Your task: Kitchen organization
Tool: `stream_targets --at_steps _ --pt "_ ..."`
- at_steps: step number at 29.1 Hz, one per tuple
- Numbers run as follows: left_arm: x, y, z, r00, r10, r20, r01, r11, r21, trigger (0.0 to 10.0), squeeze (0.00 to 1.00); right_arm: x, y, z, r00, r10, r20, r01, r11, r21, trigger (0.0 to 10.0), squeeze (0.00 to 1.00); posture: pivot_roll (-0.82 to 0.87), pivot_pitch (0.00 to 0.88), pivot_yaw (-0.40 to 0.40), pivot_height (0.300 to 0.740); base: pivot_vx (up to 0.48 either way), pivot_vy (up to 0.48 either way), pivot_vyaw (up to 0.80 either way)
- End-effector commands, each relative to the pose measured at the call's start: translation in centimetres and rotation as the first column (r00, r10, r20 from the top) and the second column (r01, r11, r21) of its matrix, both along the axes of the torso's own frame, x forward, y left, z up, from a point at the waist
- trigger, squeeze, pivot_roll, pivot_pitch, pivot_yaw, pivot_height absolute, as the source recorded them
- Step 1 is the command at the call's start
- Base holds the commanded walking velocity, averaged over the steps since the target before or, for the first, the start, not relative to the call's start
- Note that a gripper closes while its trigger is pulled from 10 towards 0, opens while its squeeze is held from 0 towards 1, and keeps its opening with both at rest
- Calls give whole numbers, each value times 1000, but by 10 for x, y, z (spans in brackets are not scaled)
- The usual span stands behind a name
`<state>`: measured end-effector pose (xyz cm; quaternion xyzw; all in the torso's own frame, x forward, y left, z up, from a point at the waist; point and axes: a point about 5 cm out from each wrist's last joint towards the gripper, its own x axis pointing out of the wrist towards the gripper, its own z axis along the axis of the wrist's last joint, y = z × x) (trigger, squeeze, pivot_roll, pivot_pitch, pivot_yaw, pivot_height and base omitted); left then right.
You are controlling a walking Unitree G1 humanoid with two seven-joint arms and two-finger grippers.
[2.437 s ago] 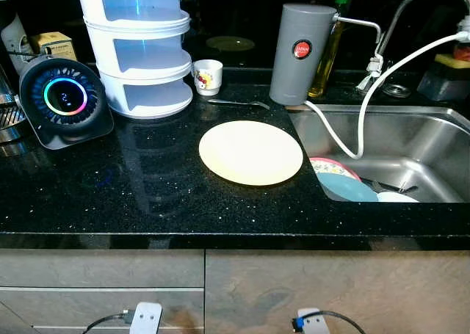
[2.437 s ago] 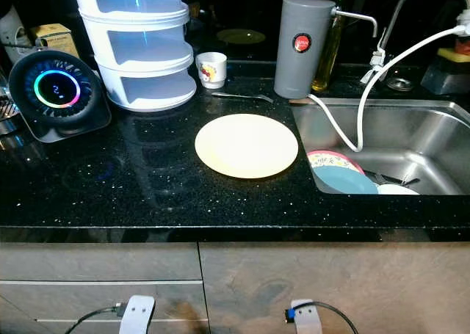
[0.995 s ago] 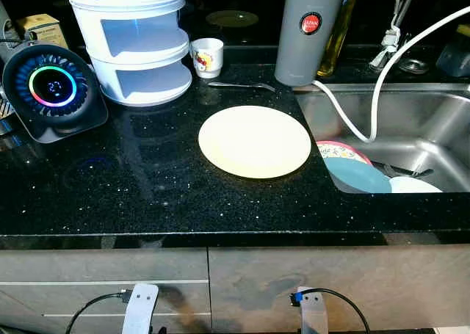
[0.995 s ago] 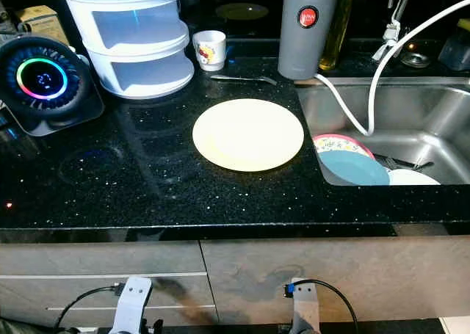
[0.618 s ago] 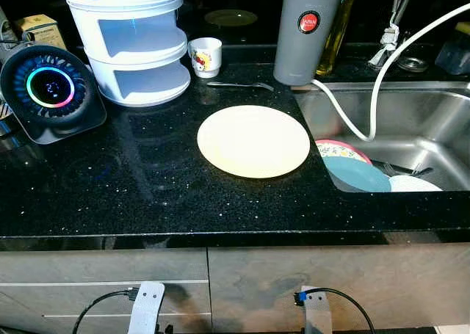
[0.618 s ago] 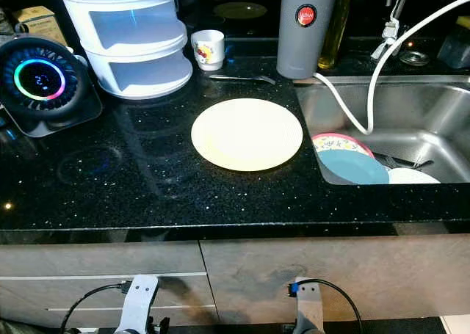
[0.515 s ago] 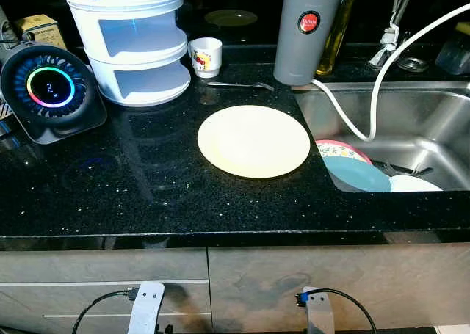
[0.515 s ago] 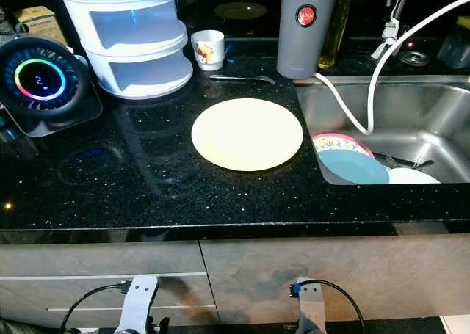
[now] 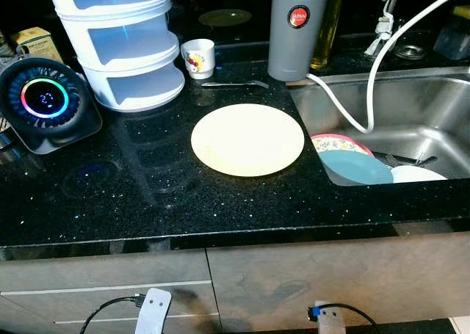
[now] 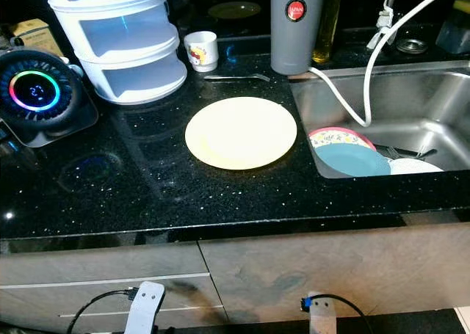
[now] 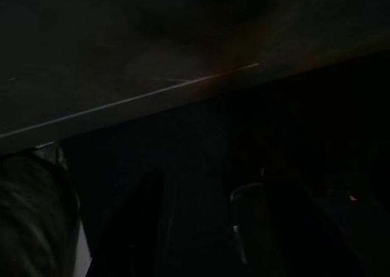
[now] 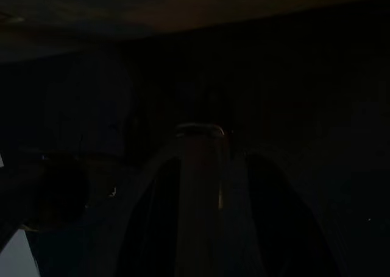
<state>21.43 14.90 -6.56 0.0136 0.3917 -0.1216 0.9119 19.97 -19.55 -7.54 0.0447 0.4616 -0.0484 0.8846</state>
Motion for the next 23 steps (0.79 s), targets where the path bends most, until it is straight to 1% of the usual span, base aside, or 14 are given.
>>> stream_targets --at_steps 1,2,3,4,9,12,16,18,22,23 --pt "-6 1 -3 1000 12 -17 -12 1000 -2 10000 0 -4 0 -2 1000 13 -11 -13 1000 4 10000 0 -95 161 112 740 0 0 0" --pt "-5 -1 -4 999 31 -22 -31 999 -11 10000 0 -1 -5 0 1000 9 -3 -9 1000 -16 10000 0 -110 170 105 740 0 0 0" --pt "-5 -2 -3 999 30 -19 -30 1000 -9 10000 0 0 -7 1 1000 7 2 -7 1000 -21 10000 0 -118 172 92 740 0 0 0" --pt "-3 -4 -3 999 40 -13 -40 999 -11 10000 0 3 -10 3 1000 12 8 -12 1000 -29 10000 0 -118 156 78 740 0 0 0" --pt "1 -5 -1 999 50 -11 -50 999 -10 10000 0 8 -11 6 1000 25 16 -24 999 -35 10000 0 -101 150 64 740 0 0 0" --pt "2 -3 0 999 31 -10 -31 1000 -3 10000 0 11 -9 8 999 24 25 -23 999 -30 10000 0 -103 148 80 740 0 0 0" --pt "-1 -1 -2 1000 24 -20 -24 1000 1 10000 0 11 -7 7 999 19 26 -18 1000 -25 10000 0 -106 146 74 740 0 0 0" --pt "-2 2 -3 999 38 -27 -38 999 2 10000 0 9 -5 6 1000 21 21 -21 1000 -18 10000 0 -101 140 74 740 0 0 0" --pt "-4 6 -4 997 63 -34 -63 998 7 10000 0 8 -1 5 1000 14 19 -13 1000 -13 10000 0 -105 156 76 740 0 0 0" --pt "-6 6 -4 996 87 -26 -88 996 -16 10000 0 8 2 4 1000 20 24 -20 1000 -8 10000 0 -113 150 82 740 0 0 0"
